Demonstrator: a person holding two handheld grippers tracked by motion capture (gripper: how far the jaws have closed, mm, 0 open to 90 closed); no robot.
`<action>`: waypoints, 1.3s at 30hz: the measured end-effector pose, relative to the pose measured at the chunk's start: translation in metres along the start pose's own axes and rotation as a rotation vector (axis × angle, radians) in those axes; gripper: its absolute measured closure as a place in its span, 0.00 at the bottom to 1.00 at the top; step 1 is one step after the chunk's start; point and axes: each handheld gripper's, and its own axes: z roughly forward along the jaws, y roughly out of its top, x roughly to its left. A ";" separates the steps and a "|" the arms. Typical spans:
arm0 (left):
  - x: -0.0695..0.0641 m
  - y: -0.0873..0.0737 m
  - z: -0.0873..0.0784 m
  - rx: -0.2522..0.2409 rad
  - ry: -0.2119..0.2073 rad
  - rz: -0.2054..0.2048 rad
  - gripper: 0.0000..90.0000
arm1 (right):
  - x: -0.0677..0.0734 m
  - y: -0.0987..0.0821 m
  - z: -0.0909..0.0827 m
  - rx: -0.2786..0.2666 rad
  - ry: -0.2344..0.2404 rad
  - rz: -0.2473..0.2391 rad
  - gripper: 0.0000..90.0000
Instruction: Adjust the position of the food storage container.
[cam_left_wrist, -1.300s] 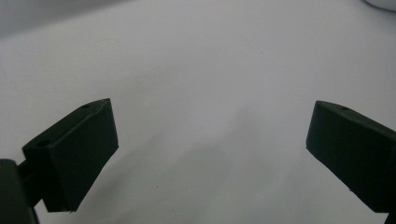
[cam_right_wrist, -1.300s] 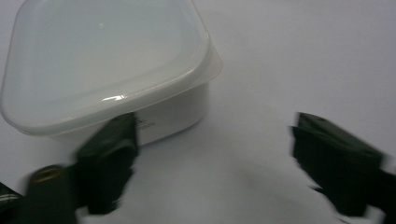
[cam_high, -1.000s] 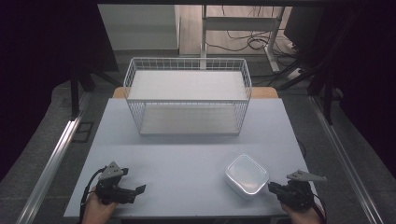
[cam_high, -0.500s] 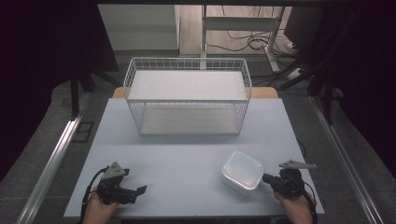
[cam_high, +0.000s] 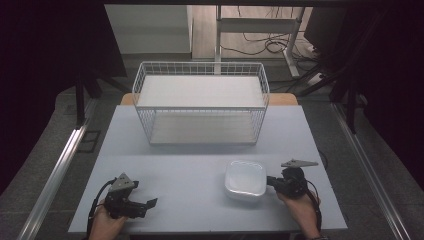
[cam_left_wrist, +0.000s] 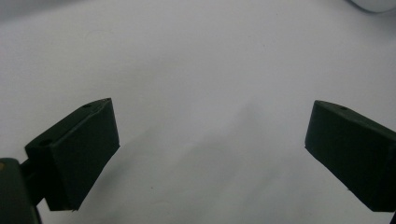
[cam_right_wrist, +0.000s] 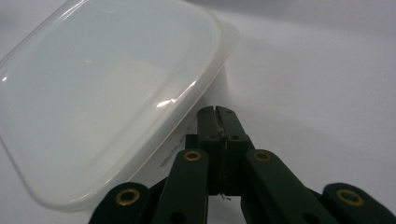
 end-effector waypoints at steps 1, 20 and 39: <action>0.000 0.000 0.000 0.001 0.000 -0.001 0.03 | 0.003 0.001 0.002 0.000 0.009 -0.003 0.99; 0.000 0.000 0.001 0.007 0.000 0.000 0.03 | 0.059 0.025 0.047 0.053 0.139 -0.108 0.99; -0.003 0.002 0.002 0.012 -0.037 0.007 0.04 | 0.049 0.012 0.025 -0.052 0.059 -0.266 0.21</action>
